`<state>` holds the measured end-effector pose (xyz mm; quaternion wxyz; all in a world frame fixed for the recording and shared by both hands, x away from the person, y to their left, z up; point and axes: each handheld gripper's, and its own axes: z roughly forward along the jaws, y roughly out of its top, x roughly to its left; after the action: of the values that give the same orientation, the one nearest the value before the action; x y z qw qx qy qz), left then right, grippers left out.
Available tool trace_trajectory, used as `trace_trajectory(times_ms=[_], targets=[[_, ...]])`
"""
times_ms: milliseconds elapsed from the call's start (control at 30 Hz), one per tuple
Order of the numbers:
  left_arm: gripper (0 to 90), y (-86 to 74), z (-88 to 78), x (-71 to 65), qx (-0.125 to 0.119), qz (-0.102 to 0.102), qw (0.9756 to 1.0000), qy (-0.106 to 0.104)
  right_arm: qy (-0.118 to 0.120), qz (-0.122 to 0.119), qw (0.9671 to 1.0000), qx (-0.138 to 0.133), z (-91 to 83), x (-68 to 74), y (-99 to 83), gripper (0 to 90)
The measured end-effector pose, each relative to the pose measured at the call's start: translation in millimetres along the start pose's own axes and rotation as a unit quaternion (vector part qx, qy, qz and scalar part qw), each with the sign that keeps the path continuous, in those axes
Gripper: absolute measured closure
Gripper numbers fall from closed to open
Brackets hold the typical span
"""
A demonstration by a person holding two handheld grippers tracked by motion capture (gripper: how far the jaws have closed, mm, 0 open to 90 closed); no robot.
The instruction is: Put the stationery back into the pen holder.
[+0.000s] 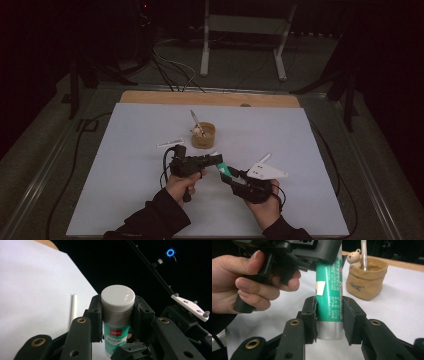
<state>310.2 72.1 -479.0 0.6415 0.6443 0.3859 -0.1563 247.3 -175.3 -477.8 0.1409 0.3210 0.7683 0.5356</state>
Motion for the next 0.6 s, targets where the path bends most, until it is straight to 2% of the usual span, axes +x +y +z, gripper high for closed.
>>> trace_trajectory(times_ms=[33, 100, 133, 200, 267, 433, 600], targets=[[66.6, 0.3, -0.2, -1.7, 0.002, 0.011, 0.9999, 0.004, 0.0, 0.003, 1.0, 0.006, 0.7, -0.1, 0.7, 61.0], [66.6, 1.1, -0.3, -4.3, 0.011, 0.026, 0.9995, 0.015, -0.004, 0.01, 0.9999, 0.003, 1.5, 0.2, 1.2, 42.7], [66.7, 1.2, -0.5, -5.5, 0.012, 0.034, 0.9991, 0.02, -0.016, 0.008, 0.9998, 0.003, 1.7, 1.2, 1.0, 39.5], [66.7, 1.7, -1.2, -6.7, 0.016, 0.043, 0.9985, 0.028, -0.021, 0.009, 0.9997, 0.006, 1.6, 1.3, 1.2, 31.8], [66.7, 2.2, -1.8, -7.3, 0.019, 0.05, 0.998, 0.034, -0.025, 0.011, 0.9996, 0.006, 1.4, 0.7, 1.7, 27.6], [66.7, 4.7, -4.3, -11.2, 0.024, 0.08, 0.9949, 0.057, -0.019, 0.016, 0.9996, 0.01, 0.5, -2.1, 3.2, 20.4], [66.7, 7.9, -6.5, -14.2, 0.031, 0.1, 0.9924, 0.064, -0.011, 0.025, 0.9995, 0.016, 0.2, -4.8, 3.7, 15.0]])
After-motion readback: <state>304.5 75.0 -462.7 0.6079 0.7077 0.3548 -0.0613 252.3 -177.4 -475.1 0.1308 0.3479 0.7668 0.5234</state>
